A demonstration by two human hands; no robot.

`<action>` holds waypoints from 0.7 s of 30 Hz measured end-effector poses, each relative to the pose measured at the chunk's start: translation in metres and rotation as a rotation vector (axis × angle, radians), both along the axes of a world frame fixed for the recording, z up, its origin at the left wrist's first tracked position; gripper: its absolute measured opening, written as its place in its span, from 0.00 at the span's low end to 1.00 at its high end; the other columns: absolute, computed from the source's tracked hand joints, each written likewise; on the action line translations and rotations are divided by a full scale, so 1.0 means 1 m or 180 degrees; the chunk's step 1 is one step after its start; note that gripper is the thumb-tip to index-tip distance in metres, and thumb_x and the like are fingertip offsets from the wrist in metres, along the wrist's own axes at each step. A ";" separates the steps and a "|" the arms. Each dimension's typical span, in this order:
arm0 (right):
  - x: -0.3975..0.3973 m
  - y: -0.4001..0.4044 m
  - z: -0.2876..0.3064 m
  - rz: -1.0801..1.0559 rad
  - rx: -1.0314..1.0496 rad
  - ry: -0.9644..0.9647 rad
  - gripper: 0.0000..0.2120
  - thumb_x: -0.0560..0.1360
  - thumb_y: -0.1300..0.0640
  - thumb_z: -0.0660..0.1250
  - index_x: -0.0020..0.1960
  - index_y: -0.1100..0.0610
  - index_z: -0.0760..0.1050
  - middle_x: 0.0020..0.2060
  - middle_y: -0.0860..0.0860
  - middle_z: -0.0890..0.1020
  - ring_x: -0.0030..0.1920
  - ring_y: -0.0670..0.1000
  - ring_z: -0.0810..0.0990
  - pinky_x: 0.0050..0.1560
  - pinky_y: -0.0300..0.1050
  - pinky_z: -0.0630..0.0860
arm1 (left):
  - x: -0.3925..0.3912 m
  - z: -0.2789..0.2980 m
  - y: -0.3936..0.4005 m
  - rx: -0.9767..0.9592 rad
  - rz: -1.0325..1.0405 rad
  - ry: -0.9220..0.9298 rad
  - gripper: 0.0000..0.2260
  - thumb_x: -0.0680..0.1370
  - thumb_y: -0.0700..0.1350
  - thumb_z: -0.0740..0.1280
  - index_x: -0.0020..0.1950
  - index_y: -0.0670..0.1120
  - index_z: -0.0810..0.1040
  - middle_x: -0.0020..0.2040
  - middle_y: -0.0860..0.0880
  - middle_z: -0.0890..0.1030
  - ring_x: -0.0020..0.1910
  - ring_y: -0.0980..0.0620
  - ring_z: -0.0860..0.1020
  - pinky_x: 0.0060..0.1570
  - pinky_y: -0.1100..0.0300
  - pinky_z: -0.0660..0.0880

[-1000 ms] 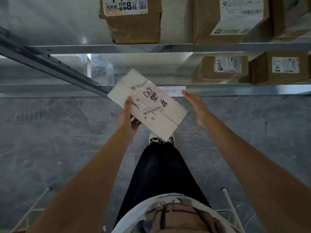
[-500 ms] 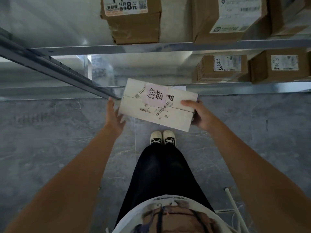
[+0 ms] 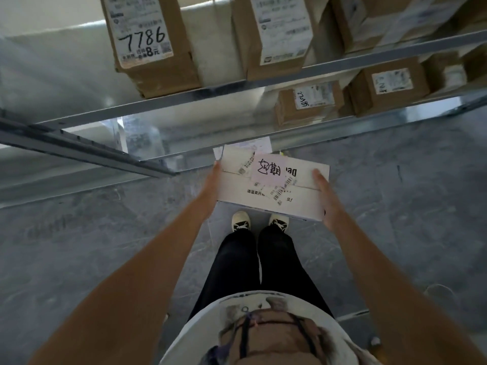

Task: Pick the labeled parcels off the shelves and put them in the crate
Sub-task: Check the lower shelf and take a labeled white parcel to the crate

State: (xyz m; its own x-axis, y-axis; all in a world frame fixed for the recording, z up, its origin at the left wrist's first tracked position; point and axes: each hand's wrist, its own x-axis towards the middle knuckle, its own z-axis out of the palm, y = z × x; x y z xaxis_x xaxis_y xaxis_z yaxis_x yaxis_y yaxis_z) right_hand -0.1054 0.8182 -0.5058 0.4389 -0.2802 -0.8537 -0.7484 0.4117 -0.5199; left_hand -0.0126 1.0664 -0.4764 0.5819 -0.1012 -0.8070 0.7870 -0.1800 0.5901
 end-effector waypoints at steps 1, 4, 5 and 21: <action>-0.007 -0.010 -0.001 -0.0161 0.0007 0.0060 0.28 0.74 0.34 0.64 0.63 0.53 0.79 0.54 0.56 0.85 0.53 0.59 0.84 0.56 0.58 0.80 | 0.002 0.001 -0.013 -0.0024 -0.0150 -0.0022 0.23 0.84 0.55 0.46 0.68 0.45 0.72 0.53 0.46 0.78 0.42 0.57 0.77 0.30 0.71 0.75; -0.026 -0.038 0.001 -0.0571 0.0054 0.0103 0.29 0.72 0.31 0.63 0.60 0.52 0.80 0.53 0.55 0.85 0.53 0.58 0.84 0.58 0.60 0.79 | 0.011 0.009 -0.052 0.0063 -0.0408 0.0010 0.21 0.83 0.58 0.49 0.61 0.48 0.75 0.52 0.45 0.81 0.44 0.52 0.79 0.36 0.64 0.76; -0.033 -0.047 0.004 -0.0650 0.0044 0.0051 0.29 0.73 0.30 0.62 0.61 0.52 0.79 0.53 0.55 0.85 0.53 0.57 0.84 0.59 0.59 0.78 | 0.014 0.009 -0.066 0.0113 -0.0593 0.0018 0.22 0.82 0.60 0.50 0.60 0.48 0.76 0.52 0.45 0.81 0.46 0.50 0.80 0.39 0.62 0.75; -0.170 -0.210 0.068 -0.1946 0.0147 -0.0598 0.27 0.80 0.35 0.54 0.63 0.53 0.77 0.55 0.55 0.85 0.57 0.57 0.83 0.59 0.60 0.78 | -0.042 0.047 -0.302 0.0227 -0.2184 -0.0215 0.19 0.82 0.60 0.51 0.56 0.50 0.75 0.51 0.44 0.80 0.42 0.51 0.78 0.39 0.60 0.73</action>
